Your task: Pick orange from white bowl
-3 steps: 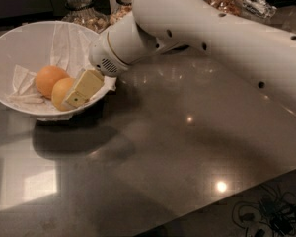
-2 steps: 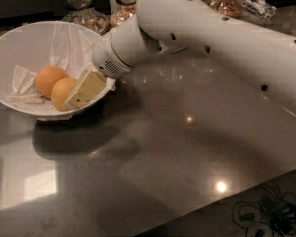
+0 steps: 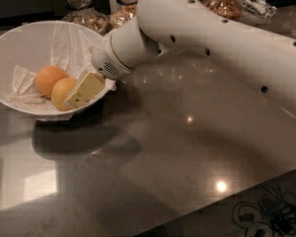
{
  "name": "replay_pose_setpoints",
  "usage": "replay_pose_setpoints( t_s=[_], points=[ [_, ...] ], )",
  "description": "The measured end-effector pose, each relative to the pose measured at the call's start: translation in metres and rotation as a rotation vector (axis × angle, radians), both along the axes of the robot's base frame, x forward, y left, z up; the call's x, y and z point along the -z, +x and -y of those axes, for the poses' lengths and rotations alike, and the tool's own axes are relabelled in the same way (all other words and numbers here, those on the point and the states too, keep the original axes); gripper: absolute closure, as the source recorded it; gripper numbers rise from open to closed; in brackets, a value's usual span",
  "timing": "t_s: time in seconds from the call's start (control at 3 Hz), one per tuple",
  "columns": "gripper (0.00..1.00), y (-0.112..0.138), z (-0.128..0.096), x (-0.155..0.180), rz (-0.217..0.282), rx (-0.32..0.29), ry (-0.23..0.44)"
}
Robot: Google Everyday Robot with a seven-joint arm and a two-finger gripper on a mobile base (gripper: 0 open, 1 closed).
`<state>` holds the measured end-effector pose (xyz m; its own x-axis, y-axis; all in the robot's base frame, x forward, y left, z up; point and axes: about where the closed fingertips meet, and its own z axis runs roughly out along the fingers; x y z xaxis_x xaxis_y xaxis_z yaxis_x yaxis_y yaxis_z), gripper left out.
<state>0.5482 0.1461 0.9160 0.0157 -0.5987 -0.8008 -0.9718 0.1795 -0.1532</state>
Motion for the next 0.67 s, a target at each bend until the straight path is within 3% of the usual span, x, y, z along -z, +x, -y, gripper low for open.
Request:
replay_pose_setpoints(
  t_s=[0.67],
  points=[
    [0.23,0.0022,-0.0067,-0.0112,0.024,-0.013,-0.009]
  ],
)
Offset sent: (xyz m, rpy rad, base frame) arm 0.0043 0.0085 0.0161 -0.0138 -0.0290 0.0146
